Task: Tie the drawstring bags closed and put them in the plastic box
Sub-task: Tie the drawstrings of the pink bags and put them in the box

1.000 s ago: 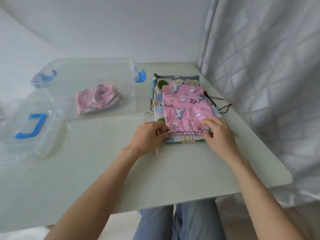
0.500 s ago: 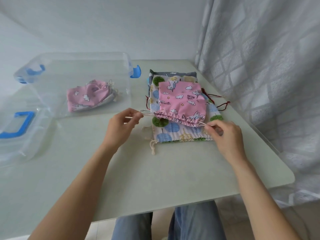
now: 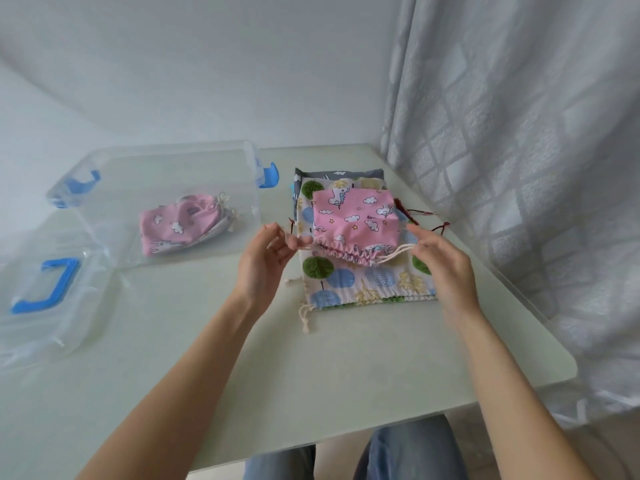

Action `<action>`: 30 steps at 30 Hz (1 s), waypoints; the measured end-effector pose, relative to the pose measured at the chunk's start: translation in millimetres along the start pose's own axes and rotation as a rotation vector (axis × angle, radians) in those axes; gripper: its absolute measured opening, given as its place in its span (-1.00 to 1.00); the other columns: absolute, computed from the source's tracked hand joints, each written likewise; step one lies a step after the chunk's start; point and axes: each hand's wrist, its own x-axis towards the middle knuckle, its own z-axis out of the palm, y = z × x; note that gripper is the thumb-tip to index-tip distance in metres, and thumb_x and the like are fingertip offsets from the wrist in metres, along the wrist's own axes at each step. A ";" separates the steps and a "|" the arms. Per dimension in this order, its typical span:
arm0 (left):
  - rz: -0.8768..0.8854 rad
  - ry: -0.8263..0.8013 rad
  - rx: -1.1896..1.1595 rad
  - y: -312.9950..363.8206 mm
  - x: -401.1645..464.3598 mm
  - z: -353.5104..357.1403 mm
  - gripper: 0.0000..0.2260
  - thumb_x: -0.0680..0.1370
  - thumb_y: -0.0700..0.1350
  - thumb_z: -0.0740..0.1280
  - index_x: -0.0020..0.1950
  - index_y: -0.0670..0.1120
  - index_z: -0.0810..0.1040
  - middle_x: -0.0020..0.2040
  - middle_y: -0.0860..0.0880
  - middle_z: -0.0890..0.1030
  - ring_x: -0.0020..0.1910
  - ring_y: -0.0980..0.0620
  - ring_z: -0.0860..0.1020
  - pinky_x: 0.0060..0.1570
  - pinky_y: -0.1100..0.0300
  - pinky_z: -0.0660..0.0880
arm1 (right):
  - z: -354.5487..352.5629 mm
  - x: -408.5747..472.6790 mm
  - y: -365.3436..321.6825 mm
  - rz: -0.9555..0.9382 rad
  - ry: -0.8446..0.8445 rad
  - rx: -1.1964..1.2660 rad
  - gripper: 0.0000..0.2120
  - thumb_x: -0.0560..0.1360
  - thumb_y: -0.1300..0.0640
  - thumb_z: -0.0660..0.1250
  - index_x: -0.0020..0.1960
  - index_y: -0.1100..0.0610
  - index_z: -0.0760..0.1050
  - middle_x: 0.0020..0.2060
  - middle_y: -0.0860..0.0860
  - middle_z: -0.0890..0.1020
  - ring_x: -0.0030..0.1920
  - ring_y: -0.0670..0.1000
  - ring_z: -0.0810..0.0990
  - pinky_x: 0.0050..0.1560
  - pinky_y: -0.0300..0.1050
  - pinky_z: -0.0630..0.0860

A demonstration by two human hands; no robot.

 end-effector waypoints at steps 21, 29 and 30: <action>0.212 -0.156 1.215 -10.8 -7.5 -11.8 -0.92 0.45 -0.02 0.44 -0.12 0.05 0.57 -0.28 0.13 0.54 -0.30 0.21 0.46 -0.28 0.41 0.35 | 23.3 14.2 23.3 -0.127 -0.318 -0.538 -0.89 0.46 0.12 0.41 -0.13 0.05 0.47 -0.29 -0.12 0.57 -0.36 -0.13 0.46 -0.31 -0.31 0.39; 0.549 -0.189 1.542 -20.0 -4.7 -9.8 -0.91 0.39 -0.12 0.49 -0.14 0.01 0.66 -0.24 0.07 0.65 -0.20 -0.01 0.49 -0.26 0.24 0.39 | 30.8 12.9 28.4 -0.372 -0.382 -0.691 -0.92 0.38 0.18 0.47 -0.13 0.09 0.62 -0.33 -0.30 0.49 -0.19 -0.12 0.53 -0.17 -0.10 0.52; 0.576 -0.182 1.545 -19.1 -3.9 -10.0 -0.91 0.39 -0.13 0.49 -0.15 0.01 0.66 -0.25 0.08 0.65 -0.23 0.00 0.48 -0.28 0.26 0.37 | 31.4 12.7 28.1 -0.391 -0.378 -0.696 -0.94 0.39 0.19 0.47 -0.15 0.10 0.62 -0.33 -0.27 0.51 -0.19 -0.05 0.53 -0.17 -0.03 0.54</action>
